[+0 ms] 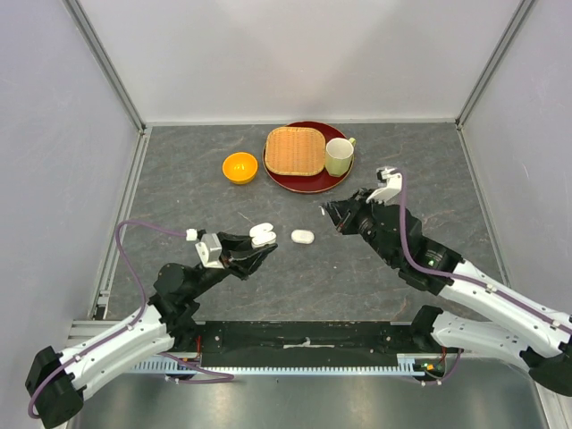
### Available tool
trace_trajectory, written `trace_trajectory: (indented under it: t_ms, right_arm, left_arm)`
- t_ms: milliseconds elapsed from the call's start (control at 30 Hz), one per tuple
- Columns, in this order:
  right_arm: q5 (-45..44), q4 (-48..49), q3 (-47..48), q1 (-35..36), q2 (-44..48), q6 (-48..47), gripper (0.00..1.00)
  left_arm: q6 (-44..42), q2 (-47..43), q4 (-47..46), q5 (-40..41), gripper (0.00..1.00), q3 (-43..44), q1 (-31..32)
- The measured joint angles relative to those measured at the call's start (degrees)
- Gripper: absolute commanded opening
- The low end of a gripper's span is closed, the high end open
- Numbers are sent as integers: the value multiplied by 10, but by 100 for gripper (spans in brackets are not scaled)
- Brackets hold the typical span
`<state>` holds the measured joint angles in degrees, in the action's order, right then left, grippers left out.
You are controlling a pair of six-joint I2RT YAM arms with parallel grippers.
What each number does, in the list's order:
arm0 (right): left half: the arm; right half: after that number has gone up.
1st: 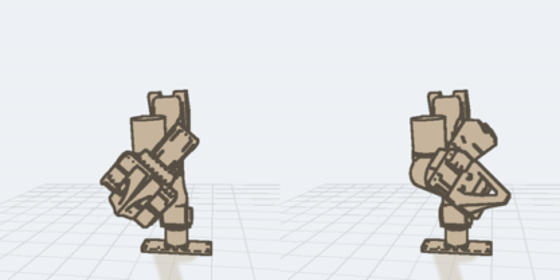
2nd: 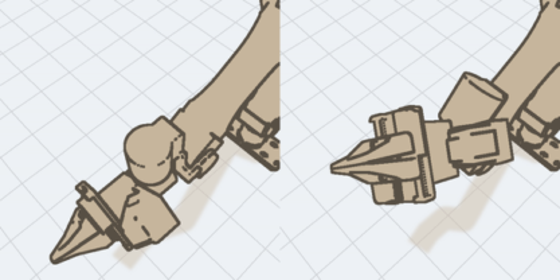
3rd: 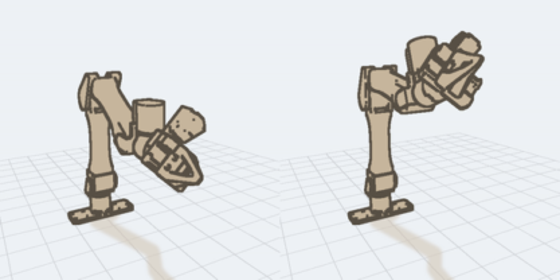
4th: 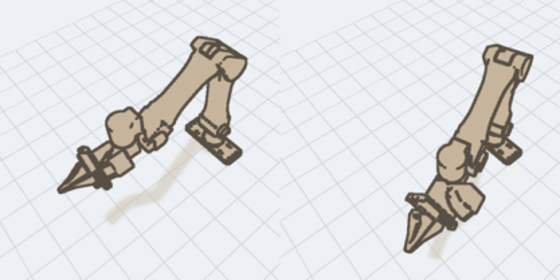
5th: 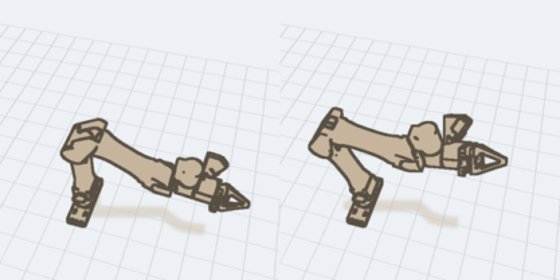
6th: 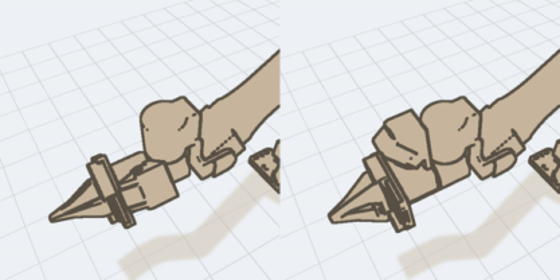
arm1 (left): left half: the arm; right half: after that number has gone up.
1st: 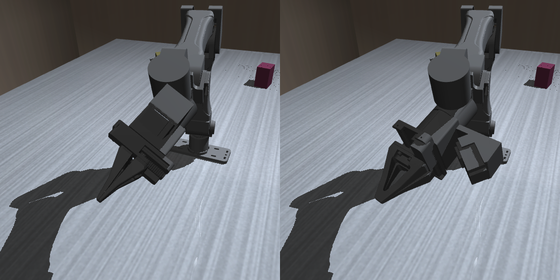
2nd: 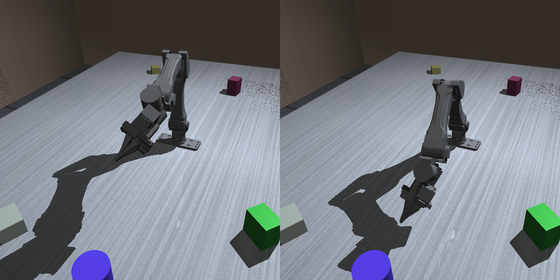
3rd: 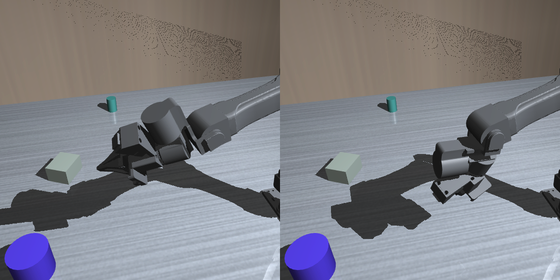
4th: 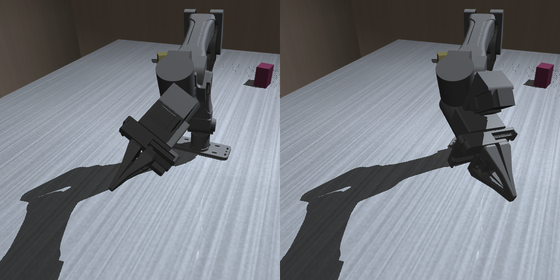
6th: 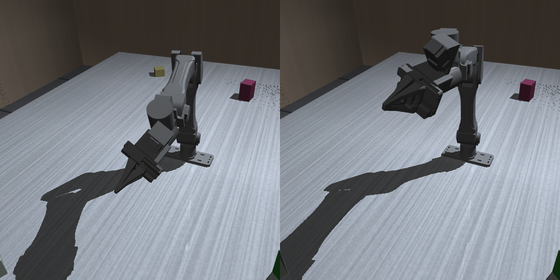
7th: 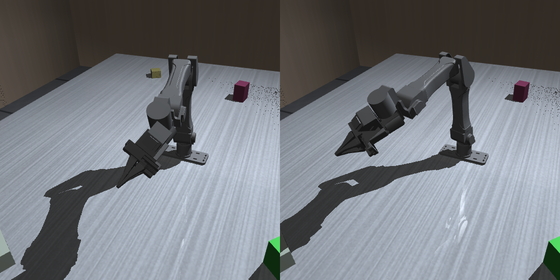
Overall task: Insert the wireless bluetooth earbuds into the charging case
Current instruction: Place the earbud in the charging case.
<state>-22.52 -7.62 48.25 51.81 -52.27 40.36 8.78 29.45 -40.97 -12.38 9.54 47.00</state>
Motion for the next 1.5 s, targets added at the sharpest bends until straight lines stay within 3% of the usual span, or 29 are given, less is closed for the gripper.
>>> trace_trajectory:
  t_ms: [667, 1500]
  right_arm:
    - [-31, 146, -5, 74, 1, 62, 0]
    - [-31, 215, 33, 152, -90, 50, 0]
  left_arm:
    - [0, 87, -100, 6, 2, -1, 0]
    - [0, 130, -191, 33, 2, -2, 0]
